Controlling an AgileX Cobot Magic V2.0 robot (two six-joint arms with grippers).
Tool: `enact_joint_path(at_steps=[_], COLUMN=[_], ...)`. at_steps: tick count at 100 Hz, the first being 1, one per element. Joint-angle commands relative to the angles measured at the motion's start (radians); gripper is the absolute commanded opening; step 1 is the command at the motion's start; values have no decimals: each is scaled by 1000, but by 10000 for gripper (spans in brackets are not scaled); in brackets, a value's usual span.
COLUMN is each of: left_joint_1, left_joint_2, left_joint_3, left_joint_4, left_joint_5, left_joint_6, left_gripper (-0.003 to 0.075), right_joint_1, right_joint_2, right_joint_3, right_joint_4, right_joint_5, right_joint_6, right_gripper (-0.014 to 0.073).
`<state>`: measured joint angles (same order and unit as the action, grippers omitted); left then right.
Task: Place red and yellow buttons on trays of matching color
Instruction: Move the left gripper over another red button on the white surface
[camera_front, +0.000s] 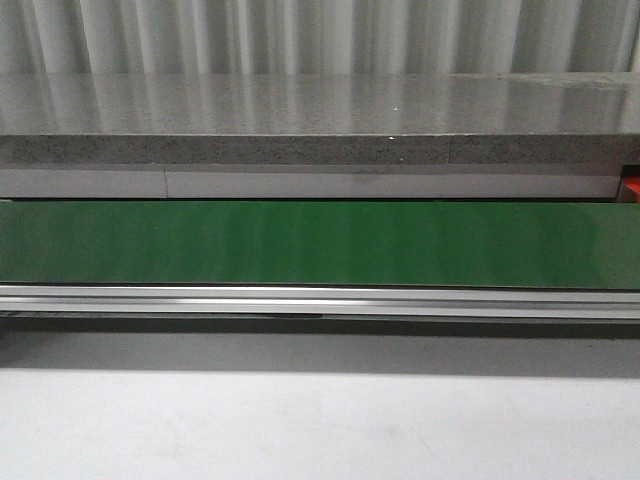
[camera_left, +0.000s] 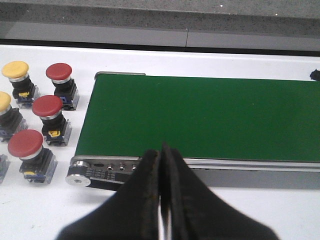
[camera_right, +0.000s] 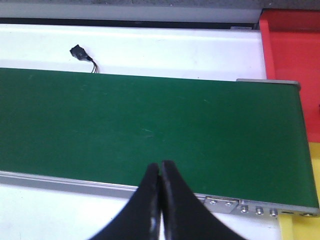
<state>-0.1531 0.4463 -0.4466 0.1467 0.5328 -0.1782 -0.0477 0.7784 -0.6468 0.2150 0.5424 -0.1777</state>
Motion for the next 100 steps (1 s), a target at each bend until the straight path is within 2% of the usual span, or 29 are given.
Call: enact_joint_path(at_steps=[1, 56, 64, 71, 78, 83, 88, 95, 100], left_joint_1=[-7, -7, -7, -7, -7, -7, -7, -7, -7], left_joint_2=[2, 2, 2, 2, 2, 2, 2, 2, 2], left_joint_3=[-26, -26, -26, -26, -26, -26, -26, -26, -26], left_joint_4=[-2, -1, -1, -1, -1, -1, -1, -1, -1], left_joint_5=[-82, -87, -87, -87, -80, -75, -75, -75, -75], left_joint_6=[-10, -10, -8, -7, -7, -7, -7, -7, -9], left_gripper=[-20, -20, 11, 124, 312, 479, 591, 672, 676], right_joint_1=[2, 2, 2, 2, 2, 2, 2, 2, 2], right_joint_2=[-9, -9, -9, -9, -9, -9, -9, -9, -9], right_joint_3=[-23, -23, -23, -23, -23, -23, -23, -23, -23], right_joint_4=[3, 3, 3, 3, 3, 3, 3, 3, 3], right_joint_5=[-53, -53, -53, -53, -53, -53, -53, -53, -53], right_joint_6=[-13, -13, -13, -13, -13, -13, -13, -13, -13], right_gripper=[-67, -67, -67, -67, -67, -67, -67, -67, -67])
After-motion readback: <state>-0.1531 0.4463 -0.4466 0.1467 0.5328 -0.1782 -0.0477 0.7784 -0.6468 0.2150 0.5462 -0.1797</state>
